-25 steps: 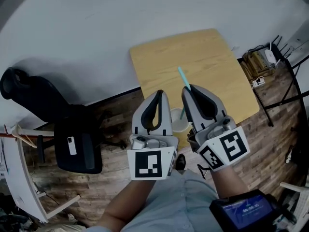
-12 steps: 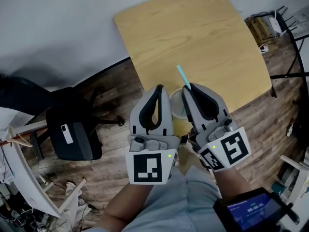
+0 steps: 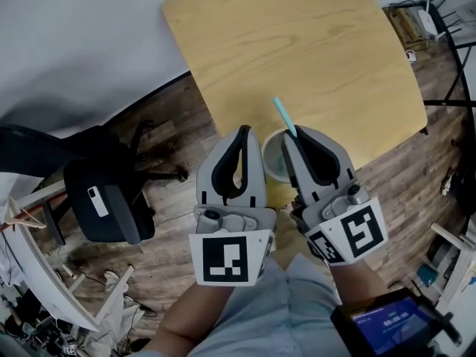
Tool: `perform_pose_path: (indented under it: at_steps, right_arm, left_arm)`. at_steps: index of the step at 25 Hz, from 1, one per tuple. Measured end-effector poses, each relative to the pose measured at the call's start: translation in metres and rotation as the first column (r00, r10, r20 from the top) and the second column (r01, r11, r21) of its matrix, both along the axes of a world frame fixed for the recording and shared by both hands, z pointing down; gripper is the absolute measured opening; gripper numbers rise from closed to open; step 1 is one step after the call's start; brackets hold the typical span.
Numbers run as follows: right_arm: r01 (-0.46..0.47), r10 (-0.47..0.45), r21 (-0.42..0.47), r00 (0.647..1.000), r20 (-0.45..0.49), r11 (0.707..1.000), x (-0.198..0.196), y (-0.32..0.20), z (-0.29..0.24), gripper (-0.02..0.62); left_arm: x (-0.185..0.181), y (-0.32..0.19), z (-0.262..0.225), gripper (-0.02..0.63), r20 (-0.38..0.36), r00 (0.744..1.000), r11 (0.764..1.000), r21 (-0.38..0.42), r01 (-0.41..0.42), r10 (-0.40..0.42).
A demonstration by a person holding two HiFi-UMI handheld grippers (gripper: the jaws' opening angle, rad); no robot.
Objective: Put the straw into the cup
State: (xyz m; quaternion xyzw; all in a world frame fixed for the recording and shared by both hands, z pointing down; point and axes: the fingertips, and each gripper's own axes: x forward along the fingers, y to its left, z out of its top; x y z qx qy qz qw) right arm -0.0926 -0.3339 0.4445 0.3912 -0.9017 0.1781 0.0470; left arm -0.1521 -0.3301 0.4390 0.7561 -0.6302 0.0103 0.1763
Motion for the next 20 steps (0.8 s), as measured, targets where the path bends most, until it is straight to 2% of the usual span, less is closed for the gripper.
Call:
perform_pose_path:
  at_steps: [12, 17, 20]
  right_arm:
    - [-0.043, 0.042, -0.032, 0.999, -0.032, 0.999, 0.013, -0.004, 0.009, 0.048]
    - [-0.048, 0.048, 0.001, 0.999, -0.011, 0.999, 0.025, -0.004, -0.015, 0.048]
    - [-0.053, 0.053, 0.050, 0.999, 0.010, 0.997, 0.033, -0.002, -0.044, 0.048]
  left_arm:
    - [0.005, 0.000, -0.001, -0.002, 0.018, 1.000, 1.000, 0.012, -0.016, 0.016]
    - [0.017, 0.002, -0.024, -0.002, 0.031, 0.999, 0.999, 0.040, -0.018, 0.017]
    - [0.025, 0.006, -0.050, -0.002, 0.043, 0.999, 0.996, 0.087, -0.018, 0.014]
